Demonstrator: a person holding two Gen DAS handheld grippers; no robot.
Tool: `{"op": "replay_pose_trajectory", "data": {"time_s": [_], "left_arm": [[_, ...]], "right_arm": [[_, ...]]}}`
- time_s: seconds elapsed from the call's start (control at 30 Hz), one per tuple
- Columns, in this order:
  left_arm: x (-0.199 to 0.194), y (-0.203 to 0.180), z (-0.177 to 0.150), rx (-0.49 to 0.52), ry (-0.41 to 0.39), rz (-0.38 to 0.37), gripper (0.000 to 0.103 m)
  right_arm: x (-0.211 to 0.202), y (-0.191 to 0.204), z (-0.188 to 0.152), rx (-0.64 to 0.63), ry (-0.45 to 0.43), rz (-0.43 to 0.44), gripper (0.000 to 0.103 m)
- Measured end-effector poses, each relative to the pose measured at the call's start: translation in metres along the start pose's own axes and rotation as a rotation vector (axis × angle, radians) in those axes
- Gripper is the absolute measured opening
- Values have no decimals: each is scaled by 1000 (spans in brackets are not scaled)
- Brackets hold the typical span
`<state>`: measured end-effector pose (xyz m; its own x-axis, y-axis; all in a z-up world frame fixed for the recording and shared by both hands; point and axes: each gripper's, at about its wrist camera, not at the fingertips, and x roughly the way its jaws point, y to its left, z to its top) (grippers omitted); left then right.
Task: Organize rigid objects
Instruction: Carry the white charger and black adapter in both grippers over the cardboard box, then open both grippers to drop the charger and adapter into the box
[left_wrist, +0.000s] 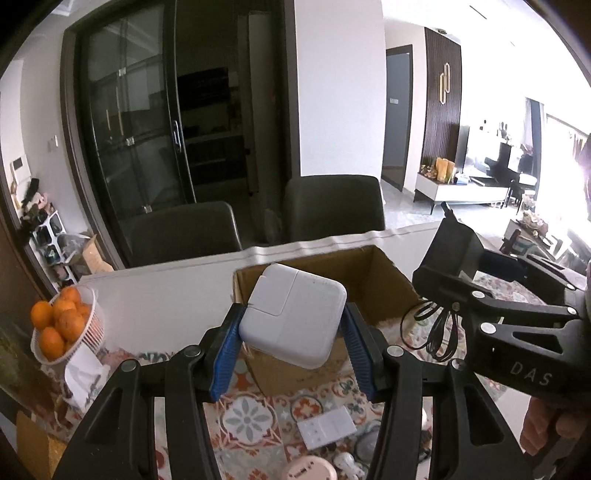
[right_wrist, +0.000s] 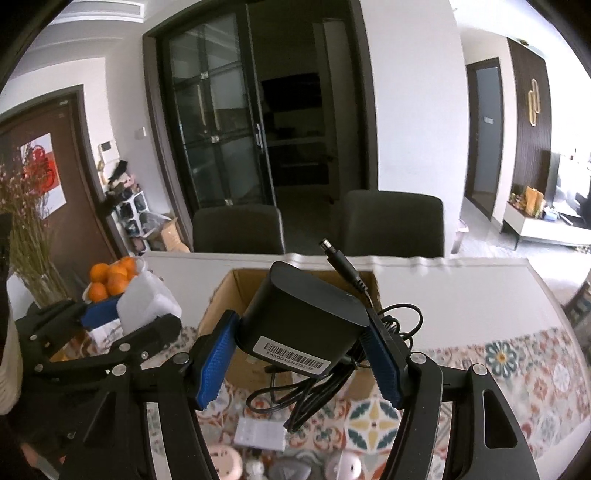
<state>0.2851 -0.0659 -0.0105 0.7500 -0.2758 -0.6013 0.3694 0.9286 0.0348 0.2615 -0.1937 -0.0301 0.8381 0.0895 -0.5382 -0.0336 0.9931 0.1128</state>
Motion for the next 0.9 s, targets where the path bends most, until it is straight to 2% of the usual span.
{"op": "replay_pose_trajectory", "data": {"time_s": [0.2, 0.37, 0.7, 0.9], "left_arm": [[27, 8, 21, -6, 27, 0, 52], [58, 12, 31, -21, 99, -16, 52], [122, 17, 28, -55, 257, -38, 52], [141, 19, 24, -81, 320, -53, 54]], "right_arm": [[28, -6, 25, -11, 18, 21, 67], [60, -17, 38, 3, 85, 41, 67], [122, -39, 30, 72, 231, 60, 67], [149, -52, 25, 119, 286, 87, 67]]}}
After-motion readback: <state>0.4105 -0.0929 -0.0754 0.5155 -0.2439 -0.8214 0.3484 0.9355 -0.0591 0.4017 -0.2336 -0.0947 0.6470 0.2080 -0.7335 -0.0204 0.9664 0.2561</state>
